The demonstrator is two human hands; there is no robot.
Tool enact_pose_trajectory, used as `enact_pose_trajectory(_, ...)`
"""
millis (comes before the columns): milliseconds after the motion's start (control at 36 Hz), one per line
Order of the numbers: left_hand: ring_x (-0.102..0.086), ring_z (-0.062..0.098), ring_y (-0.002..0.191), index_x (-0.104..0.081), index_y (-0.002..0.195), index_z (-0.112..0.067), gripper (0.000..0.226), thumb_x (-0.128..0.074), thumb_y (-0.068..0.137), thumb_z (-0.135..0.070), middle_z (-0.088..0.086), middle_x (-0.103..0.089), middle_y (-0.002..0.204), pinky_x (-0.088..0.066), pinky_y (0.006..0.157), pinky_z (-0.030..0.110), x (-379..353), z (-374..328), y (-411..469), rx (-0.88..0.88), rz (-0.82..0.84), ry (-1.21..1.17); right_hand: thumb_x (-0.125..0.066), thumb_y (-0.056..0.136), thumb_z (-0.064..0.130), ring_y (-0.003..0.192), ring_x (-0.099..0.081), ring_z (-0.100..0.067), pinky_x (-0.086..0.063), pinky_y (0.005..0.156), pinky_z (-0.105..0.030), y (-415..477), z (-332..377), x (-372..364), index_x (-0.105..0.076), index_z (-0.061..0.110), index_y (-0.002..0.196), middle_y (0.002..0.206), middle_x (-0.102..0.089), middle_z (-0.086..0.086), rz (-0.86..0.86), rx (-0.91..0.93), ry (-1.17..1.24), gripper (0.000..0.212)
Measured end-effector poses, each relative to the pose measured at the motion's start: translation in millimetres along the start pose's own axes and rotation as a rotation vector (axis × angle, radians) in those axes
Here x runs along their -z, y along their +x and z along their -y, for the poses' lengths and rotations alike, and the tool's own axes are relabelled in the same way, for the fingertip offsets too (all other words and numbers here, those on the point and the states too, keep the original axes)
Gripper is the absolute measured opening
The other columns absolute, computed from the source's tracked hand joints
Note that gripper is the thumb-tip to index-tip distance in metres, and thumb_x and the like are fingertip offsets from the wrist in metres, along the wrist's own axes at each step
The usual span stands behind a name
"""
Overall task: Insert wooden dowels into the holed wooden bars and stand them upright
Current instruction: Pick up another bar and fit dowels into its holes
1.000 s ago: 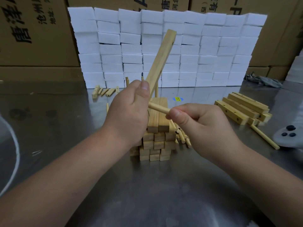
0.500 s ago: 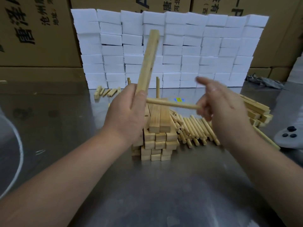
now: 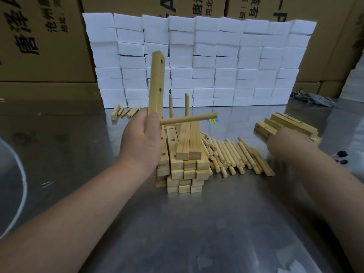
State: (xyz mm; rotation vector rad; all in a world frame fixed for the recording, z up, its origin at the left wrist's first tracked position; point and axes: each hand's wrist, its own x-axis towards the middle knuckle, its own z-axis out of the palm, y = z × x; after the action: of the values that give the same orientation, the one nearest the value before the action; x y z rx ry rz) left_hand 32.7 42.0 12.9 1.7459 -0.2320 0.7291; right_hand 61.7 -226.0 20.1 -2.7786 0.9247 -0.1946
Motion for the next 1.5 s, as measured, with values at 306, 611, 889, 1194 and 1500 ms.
enact_pose_trajectory(306,-0.038,-0.003,0.047,-0.045,0.072,-0.029,0.028,-0.03,0.096,-0.034,-0.006,-0.037,0.062,-0.033,0.043,0.014,0,9,1,-0.062,0.015,0.033,-0.048,0.085,0.017,0.085,-0.054,-0.033,-0.048,0.064,-0.041,-1,-3,-11,-0.053,0.005,0.1,0.097,-0.05,-0.017,0.006,0.036,0.037,0.02)
enact_pose_trajectory(611,-0.038,-0.004,0.048,-0.043,0.071,-0.029,0.029,-0.03,0.097,-0.032,-0.006,-0.038,0.063,-0.034,0.053,0.027,0,6,0,-0.076,0.001,0.053,-0.045,0.088,0.01,0.07,-0.053,-0.022,-0.044,0.058,-0.031,9,-8,-3,-0.06,0.009,0.09,0.081,-0.058,-0.008,-0.027,0.263,0.043,0.016)
enact_pose_trajectory(889,-0.037,-0.005,0.045,-0.044,0.07,-0.028,0.03,-0.032,0.098,-0.027,-0.005,-0.036,0.061,-0.029,0.039,0.01,1,6,0,-0.068,-0.003,-0.012,-0.047,0.092,0.014,0.081,-0.055,-0.021,-0.044,0.068,-0.029,2,-7,-10,-0.061,0.006,0.104,0.09,-0.058,-0.008,0.121,0.262,-0.134,0.02)
enact_pose_trajectory(1194,-0.036,-0.002,0.044,-0.059,0.087,-0.001,0.045,-0.032,0.082,-0.038,-0.01,-0.039,0.054,-0.029,0.04,0.012,1,3,1,-0.078,0.038,-0.025,-0.044,0.095,0.017,0.069,-0.055,-0.021,-0.039,0.052,-0.027,-14,4,7,-0.061,0.022,0.116,0.089,-0.058,-0.003,-0.297,0.549,0.325,0.027)
enact_pose_trajectory(1500,-0.037,0.004,0.048,-0.044,0.063,-0.019,0.027,-0.033,0.083,-0.033,-0.014,-0.042,0.053,-0.031,0.043,0.017,3,-4,-4,-0.25,0.176,0.064,-0.066,0.082,0.022,0.056,-0.054,-0.014,-0.053,0.056,-0.028,-84,17,23,-0.063,0.058,0.085,0.079,-0.068,0.015,-0.056,0.951,0.987,0.036)
